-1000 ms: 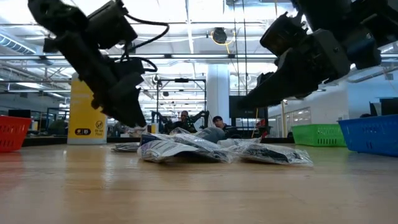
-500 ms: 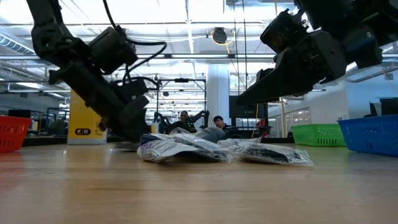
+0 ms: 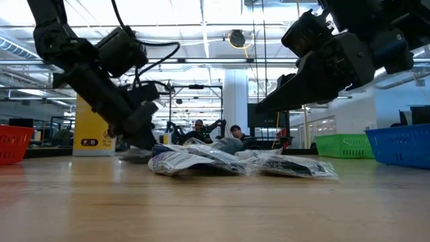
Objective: Pick & Place Travel size toiletries
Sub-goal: Put the hair comb into the red bin
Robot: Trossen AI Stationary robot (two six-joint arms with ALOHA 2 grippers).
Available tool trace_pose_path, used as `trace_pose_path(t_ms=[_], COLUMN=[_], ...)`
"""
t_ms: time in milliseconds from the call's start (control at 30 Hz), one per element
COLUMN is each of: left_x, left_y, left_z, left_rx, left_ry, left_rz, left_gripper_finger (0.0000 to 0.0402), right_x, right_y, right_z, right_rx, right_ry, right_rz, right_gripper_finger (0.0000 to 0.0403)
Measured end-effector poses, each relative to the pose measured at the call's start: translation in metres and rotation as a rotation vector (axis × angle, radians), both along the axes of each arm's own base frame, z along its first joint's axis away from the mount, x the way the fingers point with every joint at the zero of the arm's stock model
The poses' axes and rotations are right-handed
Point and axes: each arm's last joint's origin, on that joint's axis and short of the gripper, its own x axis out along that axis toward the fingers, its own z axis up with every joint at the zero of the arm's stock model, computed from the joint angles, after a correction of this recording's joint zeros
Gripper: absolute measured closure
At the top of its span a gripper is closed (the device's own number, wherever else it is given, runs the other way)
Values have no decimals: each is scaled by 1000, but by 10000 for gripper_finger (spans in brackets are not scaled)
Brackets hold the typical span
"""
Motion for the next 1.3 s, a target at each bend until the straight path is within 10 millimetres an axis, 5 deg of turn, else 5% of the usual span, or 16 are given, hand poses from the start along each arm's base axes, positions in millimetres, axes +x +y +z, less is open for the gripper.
trace_pose_path(t_ms=[333,567,700,933,1200,1300], left_x=[-22,-55,-79,-122,-145,-145], left_y=[-18,-43,-60,-86,-92,-96], left_z=[69,135,156,140,103,104], left_rx=[-196,-383,-458,-485,-437,-426], left_ry=[-179,112,297,485,521,525], left_rz=[-25,37,189,545,750,751], left_gripper_finger=[400,399,400,398,395,393], right_x=[-1,1,4,7,9,9], right_y=[0,-5,-13,-24,-27,-27], right_z=[-1,-1,2,5,8,9], right_rx=[-5,-91,-131,-186,-217,-223], right_ry=[13,5,-27,-53,-86,-94], right_rz=[3,27,16,-1,0,2], right_gripper_finger=[147,147,147,147,147,147])
